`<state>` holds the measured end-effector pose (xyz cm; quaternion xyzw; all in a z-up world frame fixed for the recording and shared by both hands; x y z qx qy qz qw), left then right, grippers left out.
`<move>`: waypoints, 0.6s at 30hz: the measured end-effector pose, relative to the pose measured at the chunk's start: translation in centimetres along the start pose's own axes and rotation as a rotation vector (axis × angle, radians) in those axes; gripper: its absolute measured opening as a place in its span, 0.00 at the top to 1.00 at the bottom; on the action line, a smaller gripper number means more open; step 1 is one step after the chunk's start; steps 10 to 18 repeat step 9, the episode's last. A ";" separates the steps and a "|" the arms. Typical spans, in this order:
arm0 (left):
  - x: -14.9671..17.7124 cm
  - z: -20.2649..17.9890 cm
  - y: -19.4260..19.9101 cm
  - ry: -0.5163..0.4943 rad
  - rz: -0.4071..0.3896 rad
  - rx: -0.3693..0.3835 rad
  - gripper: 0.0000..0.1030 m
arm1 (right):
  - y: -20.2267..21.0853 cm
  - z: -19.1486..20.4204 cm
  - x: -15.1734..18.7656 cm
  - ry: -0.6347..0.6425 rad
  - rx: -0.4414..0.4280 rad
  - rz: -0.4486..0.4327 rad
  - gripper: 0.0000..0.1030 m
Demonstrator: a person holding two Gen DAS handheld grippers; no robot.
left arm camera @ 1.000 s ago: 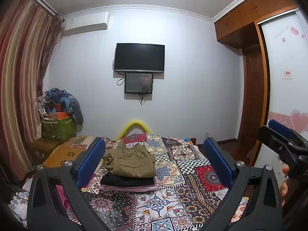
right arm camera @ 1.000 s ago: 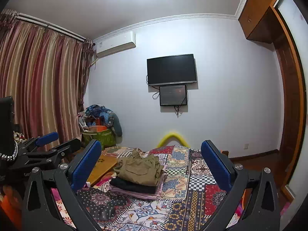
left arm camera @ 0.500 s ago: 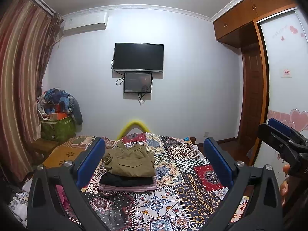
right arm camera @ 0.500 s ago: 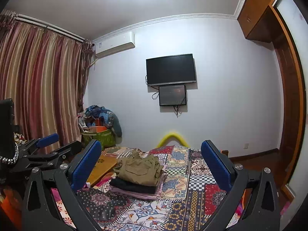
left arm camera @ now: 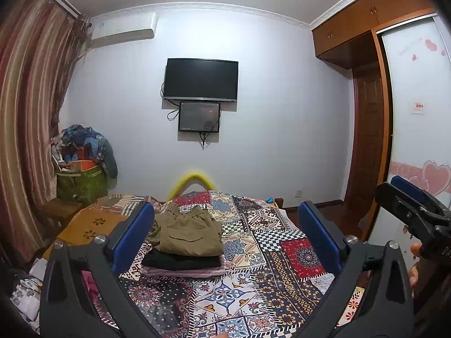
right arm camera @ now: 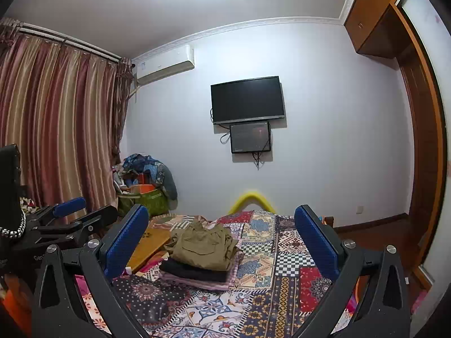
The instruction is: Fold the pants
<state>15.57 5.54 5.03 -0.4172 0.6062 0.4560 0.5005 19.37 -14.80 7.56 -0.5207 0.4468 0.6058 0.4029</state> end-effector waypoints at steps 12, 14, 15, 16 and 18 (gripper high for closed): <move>0.0 -0.4 0.0 -0.007 0.002 0.003 0.00 | 0.0 0.0 0.1 0.002 0.001 0.007 0.00; 0.0 -0.4 0.0 -0.007 0.002 0.003 0.00 | 0.0 0.0 0.1 0.002 0.001 0.007 0.00; 0.0 -0.4 0.0 -0.007 0.002 0.003 0.00 | 0.0 0.0 0.1 0.002 0.001 0.007 0.00; 0.0 -0.4 0.0 -0.007 0.002 0.003 0.00 | 0.0 0.0 0.1 0.002 0.001 0.007 0.00; 0.0 -0.4 0.0 -0.007 0.002 0.003 0.00 | 0.0 0.0 0.1 0.002 0.001 0.007 0.00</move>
Point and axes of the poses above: each gripper's, at about its wrist camera, not at the fingertips, and y roughly against the way its jaws point, z to its left, x to its underside, the point moved 10 cm from there along -y, roughly the way its jaws point, and after that the axes turned 13 degrees about x, right-handed, at the moved point
